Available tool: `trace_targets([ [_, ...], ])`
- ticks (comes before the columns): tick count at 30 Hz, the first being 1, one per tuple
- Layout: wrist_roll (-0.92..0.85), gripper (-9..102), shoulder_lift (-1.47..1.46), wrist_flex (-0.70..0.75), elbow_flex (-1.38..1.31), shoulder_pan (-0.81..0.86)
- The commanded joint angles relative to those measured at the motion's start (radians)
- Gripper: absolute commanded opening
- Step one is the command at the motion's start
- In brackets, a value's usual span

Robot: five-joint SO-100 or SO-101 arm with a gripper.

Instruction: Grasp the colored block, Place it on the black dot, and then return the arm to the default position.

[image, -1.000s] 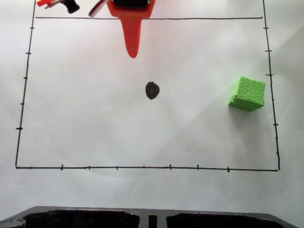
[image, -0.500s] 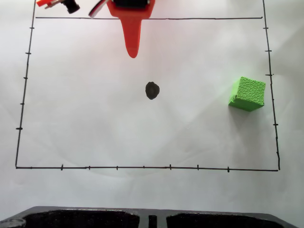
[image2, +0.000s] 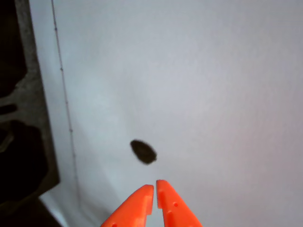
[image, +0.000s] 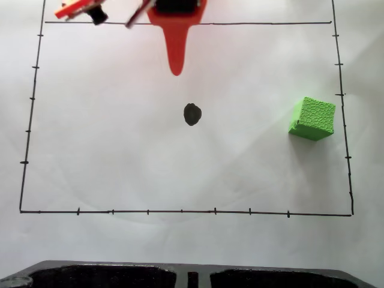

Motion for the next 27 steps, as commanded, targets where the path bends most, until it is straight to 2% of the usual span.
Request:
trace_targets([
  [1, 0.006, 0, -0.078, -0.017, -0.064, -0.005],
  [9, 0.054, 0, -0.313, 0.029, -0.268, -0.038],
  [14, 0.207, 0, -0.494, 0.078, -0.442, -0.110],
  [18, 0.370, 0, -0.684, 0.183, -0.621, -0.201],
  [27, 0.632, 0, -1.023, 0.212, -0.925, -0.385],
])
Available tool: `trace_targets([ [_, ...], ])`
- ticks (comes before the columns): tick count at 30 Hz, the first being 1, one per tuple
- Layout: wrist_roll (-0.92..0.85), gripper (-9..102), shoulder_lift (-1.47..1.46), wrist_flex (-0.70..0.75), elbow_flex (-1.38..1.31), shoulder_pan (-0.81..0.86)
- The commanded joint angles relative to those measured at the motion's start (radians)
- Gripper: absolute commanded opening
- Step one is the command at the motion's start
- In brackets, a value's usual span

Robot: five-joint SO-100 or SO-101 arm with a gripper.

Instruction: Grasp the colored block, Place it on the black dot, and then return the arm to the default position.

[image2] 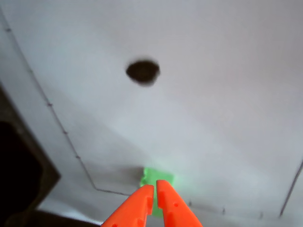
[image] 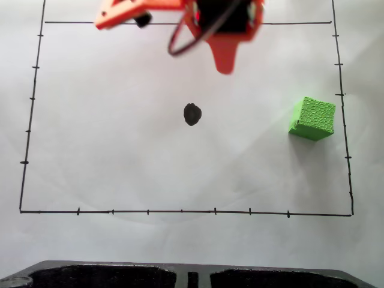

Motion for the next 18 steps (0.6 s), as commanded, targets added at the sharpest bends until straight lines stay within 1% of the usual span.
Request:
trace_targets([
  [1, 0.071, 0, -0.081, 0.023, -0.123, -0.067],
  [7, 0.218, 1, -0.245, 0.106, -0.275, -0.160],
  [12, 0.253, 2, -0.374, 0.155, -0.408, -0.186],
  [18, 0.256, 4, -0.462, 0.147, -0.502, -0.207],
])
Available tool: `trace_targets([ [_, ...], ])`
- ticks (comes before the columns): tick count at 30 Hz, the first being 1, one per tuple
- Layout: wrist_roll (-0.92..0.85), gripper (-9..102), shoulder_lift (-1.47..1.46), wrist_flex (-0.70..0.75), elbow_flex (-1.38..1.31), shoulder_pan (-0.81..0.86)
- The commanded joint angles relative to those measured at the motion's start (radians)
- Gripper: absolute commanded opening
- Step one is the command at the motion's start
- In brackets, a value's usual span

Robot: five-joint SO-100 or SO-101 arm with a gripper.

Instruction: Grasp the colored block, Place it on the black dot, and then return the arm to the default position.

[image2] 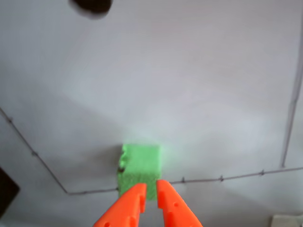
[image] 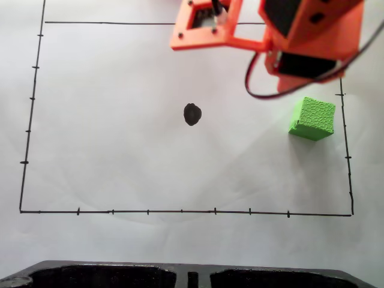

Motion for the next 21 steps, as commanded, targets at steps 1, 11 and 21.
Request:
trace_targets([
  [1, 0.000, 4, -0.011, -0.006, -0.075, -0.009],
  [11, 0.052, 29, -0.049, -0.002, -0.107, -0.049],
  [21, 0.137, 34, -0.109, 0.020, -0.150, -0.080],
])
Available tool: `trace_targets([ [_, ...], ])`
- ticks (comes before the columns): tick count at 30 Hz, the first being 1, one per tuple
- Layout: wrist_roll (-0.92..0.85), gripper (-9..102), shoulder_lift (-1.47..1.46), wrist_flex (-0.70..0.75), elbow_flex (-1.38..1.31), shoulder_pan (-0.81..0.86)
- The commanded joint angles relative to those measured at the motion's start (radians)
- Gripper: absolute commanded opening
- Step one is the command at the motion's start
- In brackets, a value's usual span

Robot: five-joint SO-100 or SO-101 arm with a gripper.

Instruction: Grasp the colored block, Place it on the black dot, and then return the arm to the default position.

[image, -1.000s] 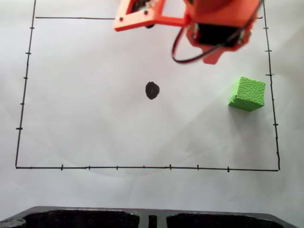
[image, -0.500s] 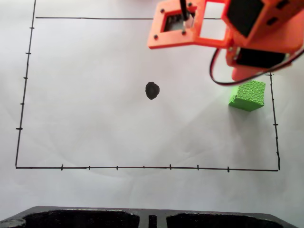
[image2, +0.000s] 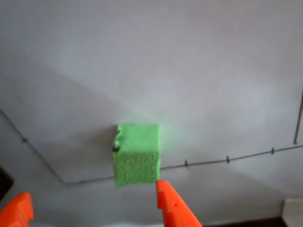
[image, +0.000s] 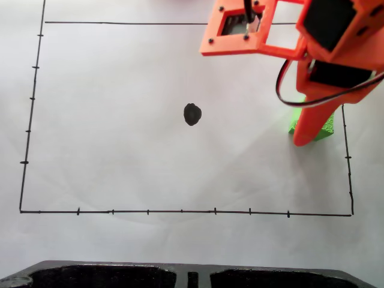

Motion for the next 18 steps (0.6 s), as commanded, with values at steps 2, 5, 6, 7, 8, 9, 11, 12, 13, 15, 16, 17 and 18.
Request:
trace_targets([
  [2, 0.026, 35, -0.029, 0.025, -0.080, -0.040],
  [5, 0.051, 34, -0.055, 0.038, -0.103, -0.064],
  [6, 0.052, 34, -0.064, 0.035, -0.110, -0.069],
  [7, 0.052, 34, -0.072, 0.034, -0.117, -0.074],
  [8, 0.052, 34, -0.080, 0.032, -0.123, -0.077],
  [9, 0.054, 34, -0.089, 0.028, -0.127, -0.080],
  [11, 0.060, 35, -0.114, 0.025, -0.146, -0.080],
  [12, 0.061, 35, -0.127, 0.025, -0.155, -0.080],
  [13, 0.066, 35, -0.137, 0.025, -0.161, -0.080],
  [15, 0.063, 35, -0.161, 0.025, -0.172, -0.081],
  [16, 0.060, 35, -0.173, 0.025, -0.175, -0.084],
  [17, 0.057, 35, -0.184, 0.026, -0.181, -0.084],
  [18, 0.061, 36, -0.198, 0.032, -0.190, -0.083],
])
